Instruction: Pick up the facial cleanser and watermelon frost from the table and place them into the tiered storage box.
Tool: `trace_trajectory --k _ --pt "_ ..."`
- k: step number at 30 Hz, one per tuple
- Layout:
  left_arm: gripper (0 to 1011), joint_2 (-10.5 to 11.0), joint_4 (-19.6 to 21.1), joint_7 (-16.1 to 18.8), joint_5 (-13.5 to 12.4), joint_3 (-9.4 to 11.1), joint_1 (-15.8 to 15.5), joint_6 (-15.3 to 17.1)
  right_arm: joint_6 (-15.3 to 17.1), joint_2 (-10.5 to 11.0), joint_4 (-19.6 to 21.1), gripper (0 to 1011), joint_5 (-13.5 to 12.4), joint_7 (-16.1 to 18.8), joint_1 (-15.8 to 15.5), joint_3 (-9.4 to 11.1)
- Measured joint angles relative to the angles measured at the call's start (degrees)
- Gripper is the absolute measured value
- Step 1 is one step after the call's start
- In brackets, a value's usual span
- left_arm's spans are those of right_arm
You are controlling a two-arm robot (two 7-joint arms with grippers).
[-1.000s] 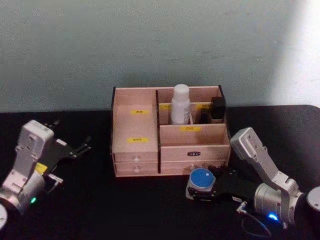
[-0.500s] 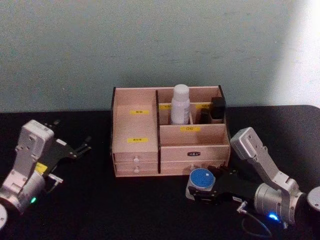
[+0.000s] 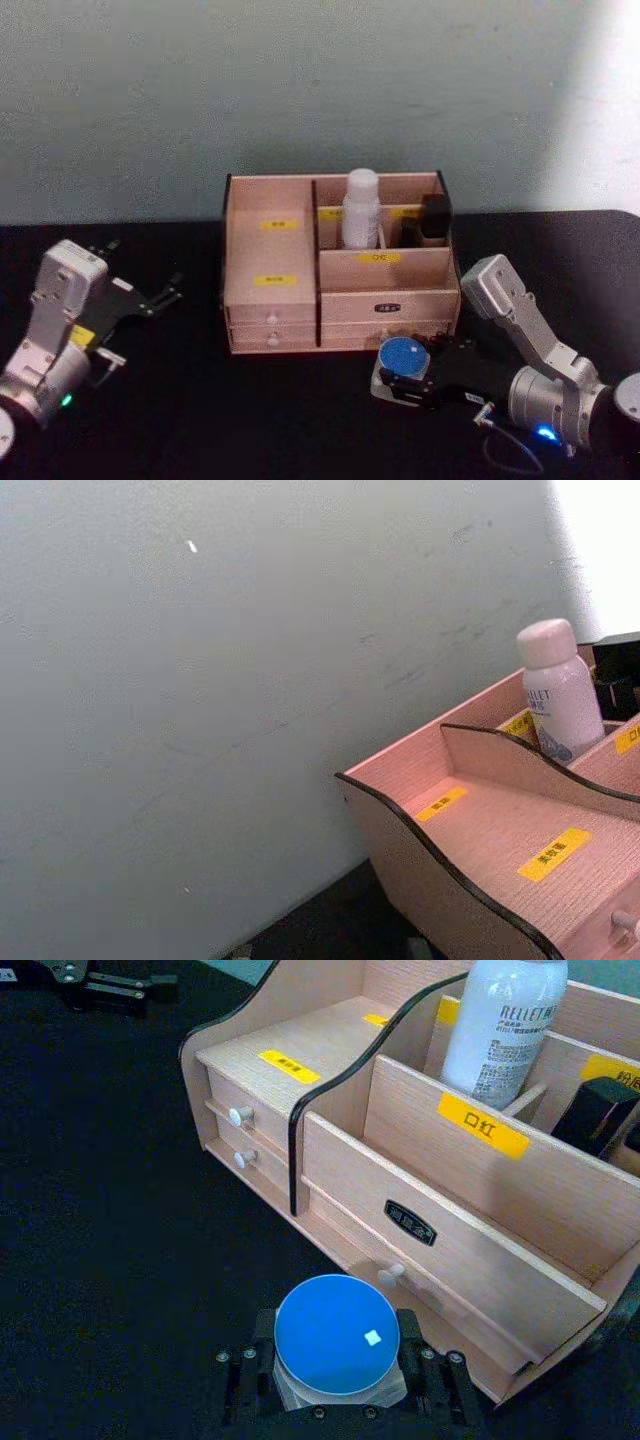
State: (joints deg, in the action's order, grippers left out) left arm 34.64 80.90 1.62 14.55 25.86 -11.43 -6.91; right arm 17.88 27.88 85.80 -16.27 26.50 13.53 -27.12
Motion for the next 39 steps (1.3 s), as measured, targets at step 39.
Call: trace_trajectory --k 39 --pt "1002 0.00 0.00 0.00 0.00 0.00 0.00 0.00 -1.81 0.98 7.23 719 -2.49 2.70 4.09 -0.76"
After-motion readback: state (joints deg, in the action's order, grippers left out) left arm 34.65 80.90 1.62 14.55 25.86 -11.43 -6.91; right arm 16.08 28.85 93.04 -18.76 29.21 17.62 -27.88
